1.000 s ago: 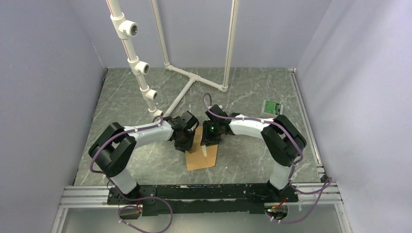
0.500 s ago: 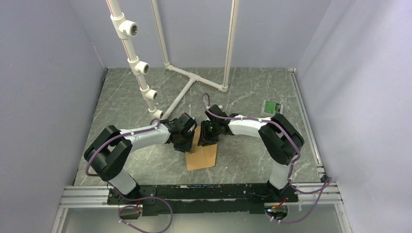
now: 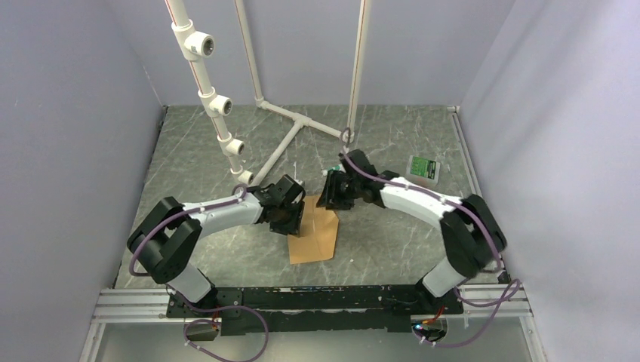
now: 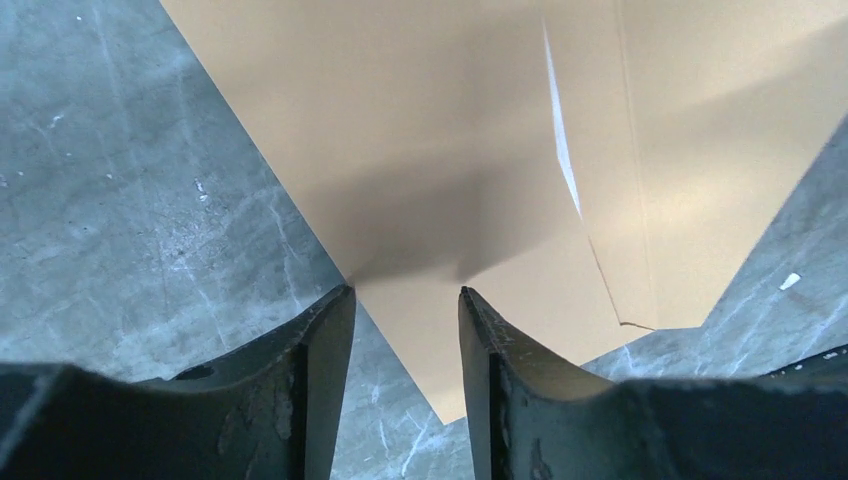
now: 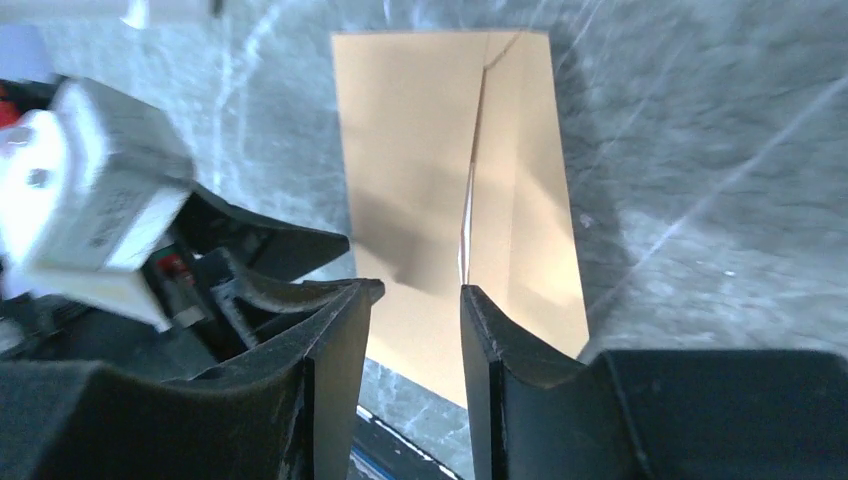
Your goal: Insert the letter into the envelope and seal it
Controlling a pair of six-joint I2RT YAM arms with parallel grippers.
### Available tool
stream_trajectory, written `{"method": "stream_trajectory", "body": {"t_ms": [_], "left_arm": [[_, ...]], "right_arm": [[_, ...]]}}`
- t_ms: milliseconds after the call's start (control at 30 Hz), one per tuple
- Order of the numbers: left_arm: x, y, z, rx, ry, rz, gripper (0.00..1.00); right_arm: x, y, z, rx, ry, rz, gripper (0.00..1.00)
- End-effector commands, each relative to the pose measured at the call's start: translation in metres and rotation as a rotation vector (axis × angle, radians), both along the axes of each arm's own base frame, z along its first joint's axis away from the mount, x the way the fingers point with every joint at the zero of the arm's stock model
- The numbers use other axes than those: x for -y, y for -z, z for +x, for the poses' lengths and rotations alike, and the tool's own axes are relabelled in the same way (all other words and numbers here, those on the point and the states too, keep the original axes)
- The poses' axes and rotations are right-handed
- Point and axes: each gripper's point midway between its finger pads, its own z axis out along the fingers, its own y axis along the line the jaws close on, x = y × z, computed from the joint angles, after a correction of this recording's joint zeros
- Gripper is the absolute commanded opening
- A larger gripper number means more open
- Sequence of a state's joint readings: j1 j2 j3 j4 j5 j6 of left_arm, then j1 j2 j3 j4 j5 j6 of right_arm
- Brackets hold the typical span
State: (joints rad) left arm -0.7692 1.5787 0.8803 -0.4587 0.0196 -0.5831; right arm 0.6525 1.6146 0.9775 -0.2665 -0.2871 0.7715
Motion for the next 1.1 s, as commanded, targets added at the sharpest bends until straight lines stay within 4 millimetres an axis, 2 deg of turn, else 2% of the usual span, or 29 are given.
{"method": "stream_trajectory", "body": {"t_ms": [0,100,200,367,433,600,667,800,933,1033,1067], "left_arm": [[0.008,-0.029,0.013,0.11,0.031,-0.06,0.5],[0.004,-0.047,0.025,0.201,0.012,-0.059,0.55],[0.005,-0.074,0.038,0.286,-0.011,-0.088,0.63],[0.02,-0.11,0.057,0.377,-0.007,-0.151,0.72],[0.024,-0.113,0.062,0.388,-0.008,-0.149,0.74],[0.019,-0.113,0.074,0.415,-0.049,-0.105,0.82],[0.018,-0.114,0.079,0.436,-0.054,-0.095,0.91],[0.018,-0.116,0.089,0.459,-0.039,-0.053,0.93],[0.021,-0.116,0.094,0.46,-0.024,-0.045,0.93],[0.018,-0.116,0.097,0.45,-0.048,-0.054,0.93],[0.014,-0.115,0.1,0.44,-0.079,-0.055,0.93]], "right_arm": [[0.034,-0.026,0.015,0.123,0.092,-0.045,0.44],[0.061,-0.029,0.025,0.154,0.163,-0.084,0.48],[0.082,-0.033,0.038,0.177,0.229,-0.119,0.53],[0.092,-0.048,0.064,0.248,0.272,-0.17,0.55],[0.089,-0.048,0.071,0.243,0.263,-0.183,0.55],[0.083,-0.033,0.08,0.216,0.235,-0.205,0.55],[0.082,-0.028,0.089,0.213,0.236,-0.219,0.56],[0.072,-0.034,0.123,0.276,0.284,-0.216,0.55],[0.068,-0.032,0.162,0.308,0.414,-0.283,0.55],[0.07,-0.021,0.18,0.312,0.494,-0.368,0.56],[0.072,-0.012,0.186,0.305,0.52,-0.415,0.57]]}}
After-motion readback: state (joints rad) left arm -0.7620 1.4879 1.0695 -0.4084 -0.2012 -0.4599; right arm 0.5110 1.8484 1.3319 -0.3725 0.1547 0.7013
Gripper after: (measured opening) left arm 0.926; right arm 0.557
